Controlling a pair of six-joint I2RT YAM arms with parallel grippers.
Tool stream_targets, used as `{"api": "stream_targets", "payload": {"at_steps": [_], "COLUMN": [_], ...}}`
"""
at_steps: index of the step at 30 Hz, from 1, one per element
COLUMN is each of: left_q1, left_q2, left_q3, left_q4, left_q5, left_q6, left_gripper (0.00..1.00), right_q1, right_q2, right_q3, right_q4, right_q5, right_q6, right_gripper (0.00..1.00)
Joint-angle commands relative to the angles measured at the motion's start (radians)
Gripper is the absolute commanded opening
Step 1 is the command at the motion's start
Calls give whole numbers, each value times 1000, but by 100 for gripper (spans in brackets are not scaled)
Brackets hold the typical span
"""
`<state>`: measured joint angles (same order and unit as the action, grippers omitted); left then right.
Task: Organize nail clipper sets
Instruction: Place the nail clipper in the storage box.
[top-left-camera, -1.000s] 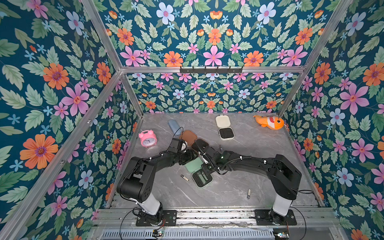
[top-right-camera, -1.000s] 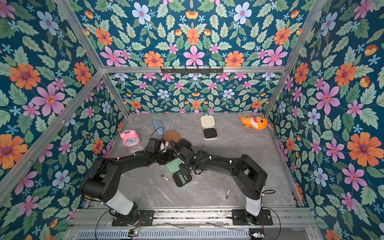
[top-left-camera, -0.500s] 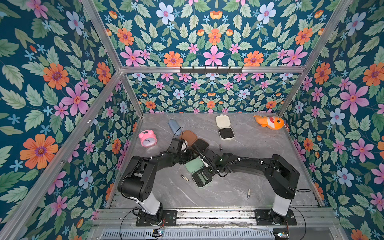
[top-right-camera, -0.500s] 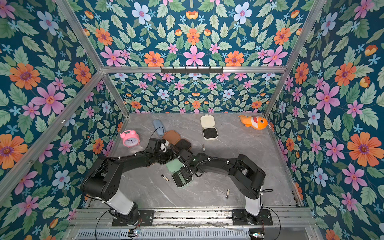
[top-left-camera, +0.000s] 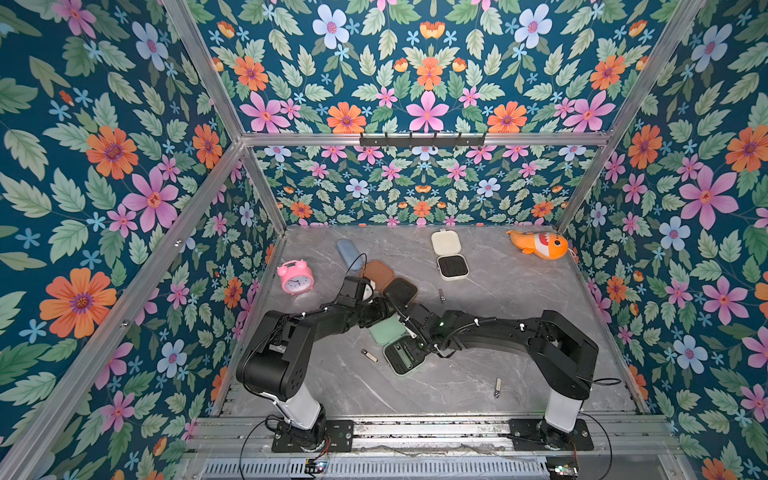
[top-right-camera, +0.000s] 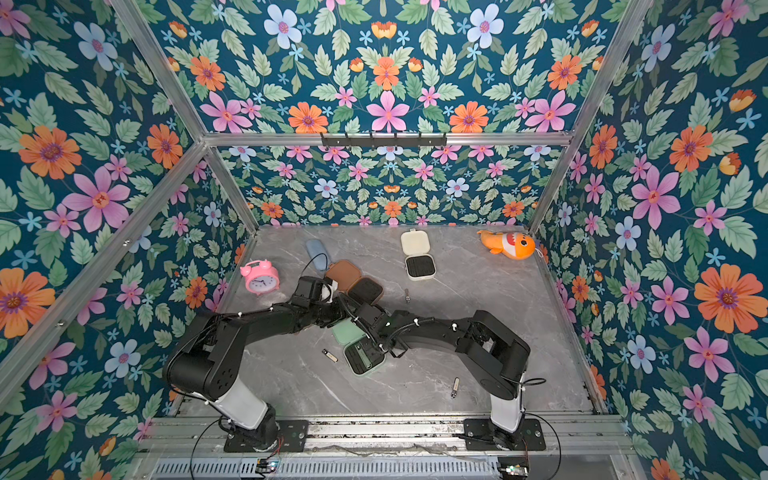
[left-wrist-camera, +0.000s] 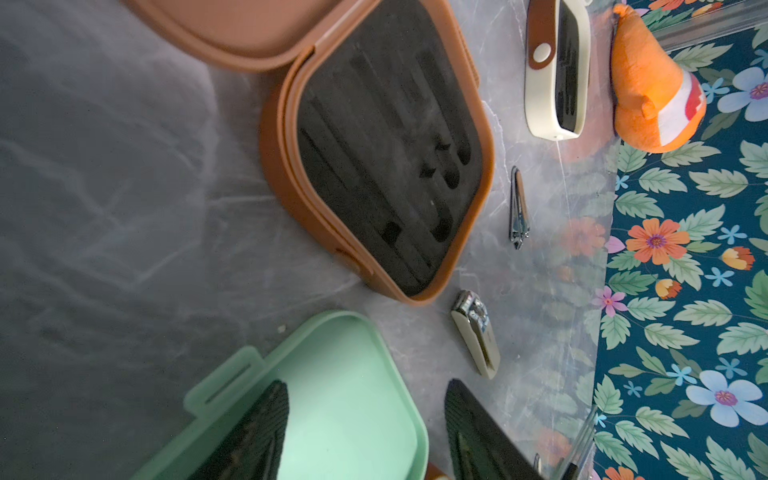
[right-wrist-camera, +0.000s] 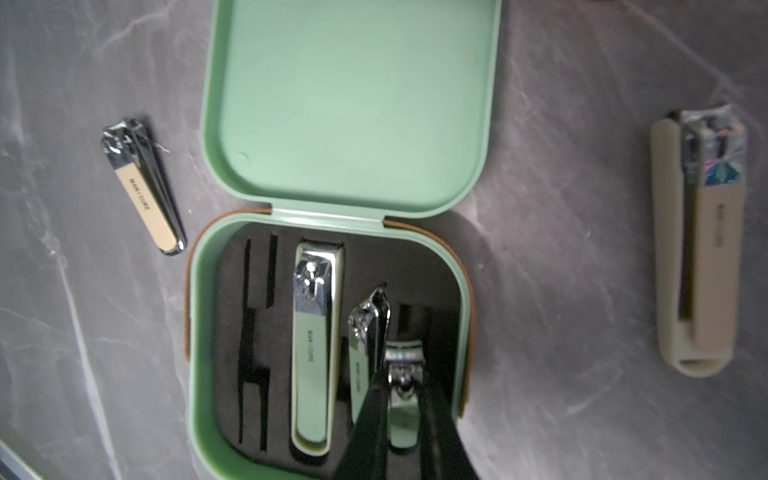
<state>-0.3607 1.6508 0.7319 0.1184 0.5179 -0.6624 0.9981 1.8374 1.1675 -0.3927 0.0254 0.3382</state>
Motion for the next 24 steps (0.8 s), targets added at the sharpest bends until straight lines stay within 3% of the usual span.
{"api": "stream_targets", "payload": {"at_steps": [1,6,13,24], "left_q1": [0,0,0,-2], "left_q2": [7,12,7,15], "left_q3": [-5,-3,-7,-8], "left_q4": [-95,-93,-91,-85], "left_q5": [-32,-29,-28,-24], "left_q6": [7,7,7,6], "left_gripper": [63,63,63,62], "right_q1": [2,2,2,-4], "right_q2": [3,14,10,0], "right_q3": [-5,-6,8,26], "right_q4": [-29,-31,-37,-45], "right_q5": [40,39,64,125], "right_q6": [4,7,31,54], "right_gripper": [6,8,24,26]}}
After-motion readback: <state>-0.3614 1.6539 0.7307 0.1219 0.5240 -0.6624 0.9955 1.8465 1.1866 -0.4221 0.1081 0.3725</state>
